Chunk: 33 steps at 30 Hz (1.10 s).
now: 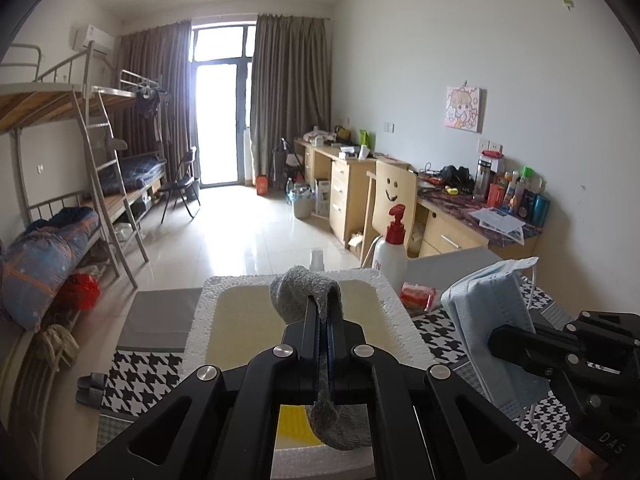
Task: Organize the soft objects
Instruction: 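Carry the grey sock and blue mask over the white foam box with both tools, then open the left tool to drop the grey sock into the foam box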
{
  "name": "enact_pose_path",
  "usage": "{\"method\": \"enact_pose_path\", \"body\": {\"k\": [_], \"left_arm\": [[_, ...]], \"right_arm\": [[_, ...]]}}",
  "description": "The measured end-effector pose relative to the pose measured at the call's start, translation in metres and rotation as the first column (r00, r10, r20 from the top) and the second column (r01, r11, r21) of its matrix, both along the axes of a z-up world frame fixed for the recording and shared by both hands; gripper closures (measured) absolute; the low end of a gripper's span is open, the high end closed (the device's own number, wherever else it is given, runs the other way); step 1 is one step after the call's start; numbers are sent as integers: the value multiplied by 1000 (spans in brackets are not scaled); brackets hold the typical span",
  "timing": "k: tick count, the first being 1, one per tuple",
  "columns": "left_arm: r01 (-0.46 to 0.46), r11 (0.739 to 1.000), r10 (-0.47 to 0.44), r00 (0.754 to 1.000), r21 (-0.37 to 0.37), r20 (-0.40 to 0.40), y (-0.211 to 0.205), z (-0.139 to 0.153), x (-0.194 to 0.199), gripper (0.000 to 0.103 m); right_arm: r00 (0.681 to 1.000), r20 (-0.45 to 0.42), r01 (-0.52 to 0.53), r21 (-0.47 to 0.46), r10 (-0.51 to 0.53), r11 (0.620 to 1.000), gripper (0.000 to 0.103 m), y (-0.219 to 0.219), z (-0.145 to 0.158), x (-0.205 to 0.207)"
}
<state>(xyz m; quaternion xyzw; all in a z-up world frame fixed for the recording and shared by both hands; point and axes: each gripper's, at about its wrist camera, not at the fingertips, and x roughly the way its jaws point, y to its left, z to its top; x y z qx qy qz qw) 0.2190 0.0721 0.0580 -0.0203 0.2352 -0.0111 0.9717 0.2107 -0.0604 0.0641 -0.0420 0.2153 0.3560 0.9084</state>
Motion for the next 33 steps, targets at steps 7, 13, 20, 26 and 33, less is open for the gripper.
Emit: {"method": "enact_pose_path", "body": {"k": [7,13,20,26,33], "left_arm": [[4,1000,-4,999,4,-36,1,-4,10,101],[-6,1000,7,997,14,-76,6,-10,19,95],[-38,999,39,998,16,-55,13,-8,10,19],[-78,996,79,997,40,-15,18,-5,0,1],[-108,994,108,994,32,-6,27,-4,-7,1]], "right_arm": [[1000,-3,0,-3,0,1000,99,1,-1,4],[1000,-8,1,-8,-1,1000,99,2,-3,9],[1000,-9,3,-10,-3,1000,98,4,-4,11],[1000,-8,4,-13,-5,1000,98,4,-4,13],[1000,-3,2,-15,-2,1000,98,6,-3,13]]}}
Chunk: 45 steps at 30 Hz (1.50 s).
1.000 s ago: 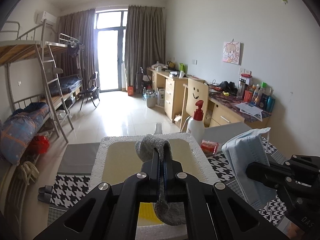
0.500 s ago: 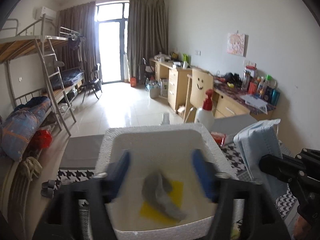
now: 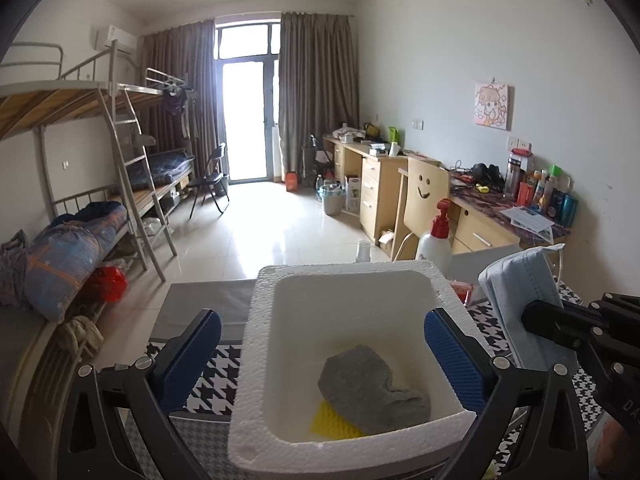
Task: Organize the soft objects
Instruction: 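Open the left tool to drop the grey sock into the foam box, then lower the blue mask into the foam box and open the right tool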
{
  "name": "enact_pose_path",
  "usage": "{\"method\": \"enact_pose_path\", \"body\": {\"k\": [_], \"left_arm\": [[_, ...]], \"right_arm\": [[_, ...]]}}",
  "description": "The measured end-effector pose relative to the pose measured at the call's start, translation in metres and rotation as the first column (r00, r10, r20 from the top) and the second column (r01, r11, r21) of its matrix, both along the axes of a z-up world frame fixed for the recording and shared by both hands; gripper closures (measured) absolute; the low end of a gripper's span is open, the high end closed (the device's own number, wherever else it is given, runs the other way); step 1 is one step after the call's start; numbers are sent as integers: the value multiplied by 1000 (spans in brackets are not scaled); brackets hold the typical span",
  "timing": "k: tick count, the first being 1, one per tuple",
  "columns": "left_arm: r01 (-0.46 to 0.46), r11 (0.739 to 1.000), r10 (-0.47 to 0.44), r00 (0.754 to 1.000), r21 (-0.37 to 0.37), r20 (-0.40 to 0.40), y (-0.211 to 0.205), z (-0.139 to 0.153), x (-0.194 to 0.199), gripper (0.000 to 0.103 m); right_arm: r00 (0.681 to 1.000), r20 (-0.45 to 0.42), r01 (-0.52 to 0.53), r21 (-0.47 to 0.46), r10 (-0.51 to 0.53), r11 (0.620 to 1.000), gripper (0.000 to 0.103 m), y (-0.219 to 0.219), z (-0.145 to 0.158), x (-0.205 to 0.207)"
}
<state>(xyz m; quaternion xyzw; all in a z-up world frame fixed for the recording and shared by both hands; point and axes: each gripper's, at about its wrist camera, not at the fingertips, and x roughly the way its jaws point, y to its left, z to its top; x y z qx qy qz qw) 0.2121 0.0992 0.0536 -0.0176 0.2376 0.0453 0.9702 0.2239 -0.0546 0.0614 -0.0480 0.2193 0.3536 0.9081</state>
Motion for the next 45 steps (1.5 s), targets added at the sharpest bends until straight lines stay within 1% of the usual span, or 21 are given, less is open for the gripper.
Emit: {"method": "enact_pose_path", "body": {"k": [9,19,27,32,45], "left_arm": [[-54,998,54,998,-20,15,14,2,-10,1],[-103,995,104,994,-14,34,21,1,-25,1],[-125,992,126,991,-16,47,27,0,-36,1],[-133,991,133,990,-7,44,31,-2,-41,1],[-153,988,154,987,-22,42,40,-4,-48,1]], "right_arm": [[1000,3,-29,-8,29,1000,99,10,1,1],[998,2,-60,-3,60,998,98,24,2,3],[997,-7,-82,-4,82,997,98,33,0,4],[995,-24,-92,-8,92,996,98,42,-1,5],[992,-77,-102,-45,99,994,98,56,-7,16]]}}
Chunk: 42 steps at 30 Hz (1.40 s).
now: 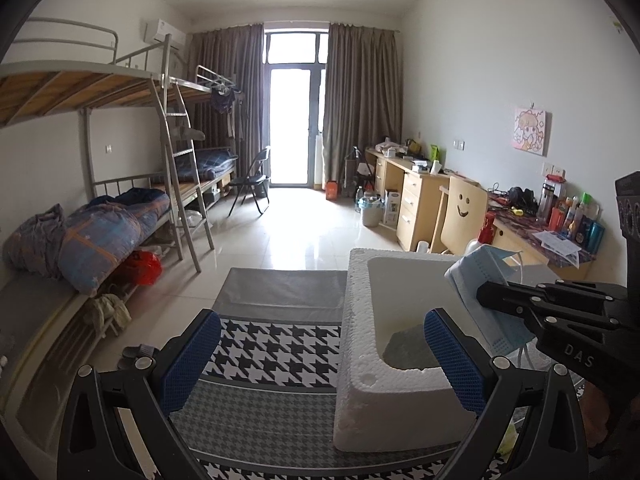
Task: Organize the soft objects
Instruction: 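Lower the blue mask into the foam box and open the right tool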
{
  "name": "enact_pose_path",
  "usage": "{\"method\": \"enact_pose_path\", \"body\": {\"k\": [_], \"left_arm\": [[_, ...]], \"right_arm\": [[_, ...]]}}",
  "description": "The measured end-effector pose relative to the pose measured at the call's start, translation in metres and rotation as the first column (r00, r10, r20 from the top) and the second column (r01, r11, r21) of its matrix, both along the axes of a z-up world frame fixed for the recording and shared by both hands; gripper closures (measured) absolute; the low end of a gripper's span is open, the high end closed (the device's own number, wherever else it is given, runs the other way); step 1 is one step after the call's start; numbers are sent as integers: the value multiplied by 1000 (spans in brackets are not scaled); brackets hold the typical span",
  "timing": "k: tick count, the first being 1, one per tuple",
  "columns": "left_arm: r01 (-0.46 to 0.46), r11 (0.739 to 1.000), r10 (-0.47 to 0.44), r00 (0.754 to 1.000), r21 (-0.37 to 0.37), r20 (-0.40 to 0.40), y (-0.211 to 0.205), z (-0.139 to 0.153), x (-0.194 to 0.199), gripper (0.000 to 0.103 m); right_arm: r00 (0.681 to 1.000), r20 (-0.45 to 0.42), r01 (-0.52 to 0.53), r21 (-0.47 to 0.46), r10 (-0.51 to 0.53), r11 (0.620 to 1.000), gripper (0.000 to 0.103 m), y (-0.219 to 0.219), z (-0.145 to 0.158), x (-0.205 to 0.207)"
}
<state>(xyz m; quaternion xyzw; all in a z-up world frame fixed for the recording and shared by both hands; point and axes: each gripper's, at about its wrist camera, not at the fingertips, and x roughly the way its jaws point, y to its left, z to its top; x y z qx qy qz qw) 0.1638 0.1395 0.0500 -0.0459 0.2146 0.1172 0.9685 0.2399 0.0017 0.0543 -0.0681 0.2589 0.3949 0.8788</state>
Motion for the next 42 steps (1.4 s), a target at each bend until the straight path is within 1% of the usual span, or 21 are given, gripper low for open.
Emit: {"method": "enact_pose_path", "body": {"k": [6,20,29,38,39,41,42], "left_arm": [[-19,1000,19,1000,0,-12,3,-3,-4,1],[-32,999,32,999,-9,-5,7,-3,-13,1],[-35,999,35,999,-10,-4,5,-4,-17,1],[-43,999,43,999,-12,0,5,-3,-18,1],[-44,999,44,999,-13,1,4,-4,-18,1],[-44,999,44,999,-13,1,5,-3,-19,1],[-44,999,44,999,-12,2,4,-3,-19,1]], "right_arm": [[1000,-15,2,-12,-2,1000,98,5,-4,5],[999,-41,-11,-36,10,999,98,20,-9,10],[996,-88,-3,-54,-2,999,98,24,-14,22],[996,-92,-1,-86,-7,996,98,27,-18,23],[996,-92,0,-91,-8,996,97,28,-18,24],[995,-95,-1,-104,-9,995,83,29,-19,25],[995,-95,-2,-111,-9,994,64,30,-20,25]]}}
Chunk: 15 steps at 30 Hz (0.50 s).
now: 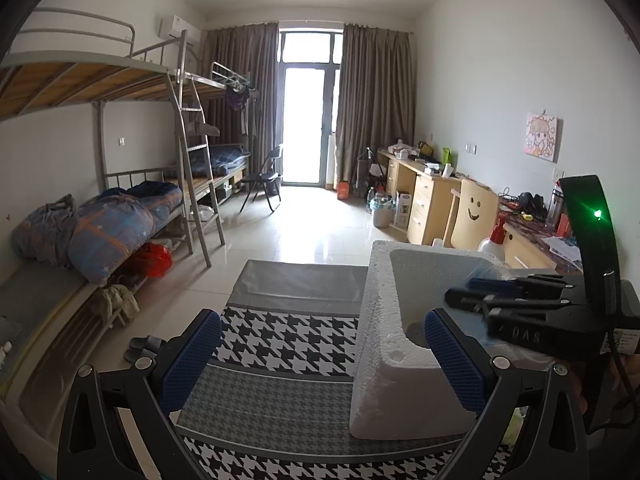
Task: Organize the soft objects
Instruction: 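Lower the blue mask into the foam box and open the right tool, then withdraw both tools up and away from the foam box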
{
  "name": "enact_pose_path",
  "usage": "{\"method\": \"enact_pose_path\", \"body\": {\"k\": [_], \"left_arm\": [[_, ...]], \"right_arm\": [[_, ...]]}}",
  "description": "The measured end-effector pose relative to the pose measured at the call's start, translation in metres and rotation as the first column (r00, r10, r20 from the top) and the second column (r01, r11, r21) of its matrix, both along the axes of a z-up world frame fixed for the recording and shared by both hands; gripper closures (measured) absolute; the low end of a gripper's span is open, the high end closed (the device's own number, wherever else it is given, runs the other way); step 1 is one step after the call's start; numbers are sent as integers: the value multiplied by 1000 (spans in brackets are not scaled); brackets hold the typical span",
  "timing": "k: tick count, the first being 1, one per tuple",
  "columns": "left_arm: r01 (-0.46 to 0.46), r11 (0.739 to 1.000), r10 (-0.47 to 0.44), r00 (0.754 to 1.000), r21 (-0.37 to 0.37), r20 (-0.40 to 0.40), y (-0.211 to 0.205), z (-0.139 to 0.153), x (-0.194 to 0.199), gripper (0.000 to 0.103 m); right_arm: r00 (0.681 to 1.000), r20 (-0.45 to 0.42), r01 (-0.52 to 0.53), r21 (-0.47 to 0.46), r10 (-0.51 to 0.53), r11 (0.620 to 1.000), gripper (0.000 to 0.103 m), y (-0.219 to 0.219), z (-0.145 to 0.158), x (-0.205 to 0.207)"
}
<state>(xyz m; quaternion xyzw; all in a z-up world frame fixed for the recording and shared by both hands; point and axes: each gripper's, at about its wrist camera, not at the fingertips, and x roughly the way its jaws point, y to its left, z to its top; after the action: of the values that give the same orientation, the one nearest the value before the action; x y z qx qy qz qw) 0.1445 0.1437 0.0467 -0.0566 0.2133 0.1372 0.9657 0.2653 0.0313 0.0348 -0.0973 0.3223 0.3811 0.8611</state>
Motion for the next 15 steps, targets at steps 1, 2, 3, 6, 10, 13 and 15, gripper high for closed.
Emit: {"method": "enact_pose_path", "body": {"k": [1,2,3,6,10,13,15], "left_arm": [[0,1000,0,1000,0,0,1,0,0,1],[0,1000,0,1000,0,0,1,0,1,1],[-1,1000,1,1000,0,-1,1,0,1,1],[-2,1000,2,1000,-1,2,1,1,0,1],[1,1000,-1,1000,2,5,0,3,-2,1],[4,1000,-4,1000,3,5,-1,5,-4,1],[6,1000,-6,1000,3,5,-3,6,-4,1]], "right_arm": [[1000,2,3,-9,-3,1000,44,1,-1,-1],[1000,12,2,-4,-2,1000,38,-1,-1,-2],[1000,25,2,4,-2,1000,33,-2,0,-4],[1000,30,-8,4,8,1000,33,-4,1,-7],[999,32,-4,4,4,1000,33,-6,3,-8],[1000,31,-2,11,2,1000,33,-8,5,-9],[999,36,-1,17,1,1000,33,-10,7,-10]]}}
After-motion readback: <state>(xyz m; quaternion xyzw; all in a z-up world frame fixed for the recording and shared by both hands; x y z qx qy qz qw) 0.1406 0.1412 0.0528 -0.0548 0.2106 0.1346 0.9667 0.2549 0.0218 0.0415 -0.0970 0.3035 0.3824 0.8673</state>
